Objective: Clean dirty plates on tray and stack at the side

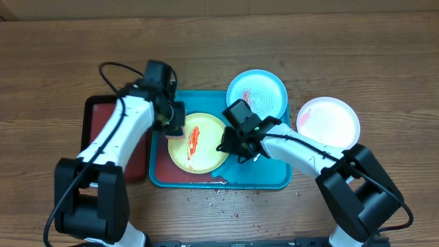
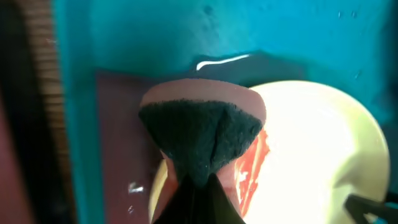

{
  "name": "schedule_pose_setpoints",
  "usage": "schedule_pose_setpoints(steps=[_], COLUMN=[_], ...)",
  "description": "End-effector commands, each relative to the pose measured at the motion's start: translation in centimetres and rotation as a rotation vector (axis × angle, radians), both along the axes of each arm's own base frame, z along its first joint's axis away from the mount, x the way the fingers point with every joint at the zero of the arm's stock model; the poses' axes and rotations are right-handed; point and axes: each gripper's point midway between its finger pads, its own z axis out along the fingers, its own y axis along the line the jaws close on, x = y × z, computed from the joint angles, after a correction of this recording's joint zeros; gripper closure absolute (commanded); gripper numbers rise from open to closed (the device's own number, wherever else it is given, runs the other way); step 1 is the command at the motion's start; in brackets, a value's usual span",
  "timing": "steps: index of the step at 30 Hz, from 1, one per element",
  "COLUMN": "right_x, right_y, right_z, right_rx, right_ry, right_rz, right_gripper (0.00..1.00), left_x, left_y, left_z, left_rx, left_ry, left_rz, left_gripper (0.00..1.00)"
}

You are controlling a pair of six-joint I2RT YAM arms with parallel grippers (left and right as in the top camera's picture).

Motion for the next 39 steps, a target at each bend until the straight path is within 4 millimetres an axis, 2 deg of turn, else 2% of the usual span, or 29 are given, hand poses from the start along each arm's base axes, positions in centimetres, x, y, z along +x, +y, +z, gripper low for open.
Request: schedule_pose_setpoints(steps=[1, 6, 15, 18, 21, 27, 29, 31, 33, 36, 39], right_x=[0.8, 0.5, 0.4, 0.2, 0.2, 0.0, -0.1, -0.1, -0.1, -0.1, -0.1], right_y=[-0.5, -0.2, -0.1, 0.1, 0.1, 0.1, 0.1, 0.0, 0.0, 0.0, 0.0], right_z=[-1.2, -1.9, -1.9, -1.8, -1.8, -1.8, -1.9, -1.9, -1.9, -1.9, -1.9], right_rx=[-0.028, -0.015, -0.01, 0.001, 0.002, 0.0, -0.002, -0.004, -0.004, -0.004, -0.005], right_ry=[-0.009, 0.017, 0.021, 0.029, 0.03, 0.035, 0.039, 0.04, 0.041, 0.041, 0.042], right_rz=[0.015, 0.024, 0.026, 0.031, 0.034, 0.036, 0.036, 0.036, 0.036, 0.036, 0.036], right_gripper=[0.67, 0.96, 0.96, 0.96, 0.96, 0.96, 0.96, 0.96, 0.96, 0.96, 0.96], left_x=[-0.3, -0.8, -4.0, -4.9, -5.6, -7.5, -7.9, -7.2, -5.6, -1.9, 0.8], left_y=[-0.6, -1.9, -0.7, -1.0, -3.1, -9.2, -10.1, -9.8, -8.3, -4.8, -1.9], left_z=[-0.8, -1.8, -5.8, -6.8, -6.7, -5.0, -4.8, -5.0, -5.3, -5.1, -4.0], left_rx=[0.015, 0.037, 0.125, 0.106, 0.016, -0.21, -0.215, -0.168, -0.071, 0.102, 0.238], left_ry=[-0.021, -0.045, 0.004, 0.011, 0.016, 0.035, 0.033, 0.016, -0.022, -0.139, -0.252], left_rz=[-0.021, -0.165, -0.222, -0.266, -0.344, -0.501, -0.528, -0.491, -0.388, -0.183, -0.06], left_gripper=[0.96, 0.96, 0.96, 0.96, 0.96, 0.96, 0.96, 0.96, 0.96, 0.96, 0.96])
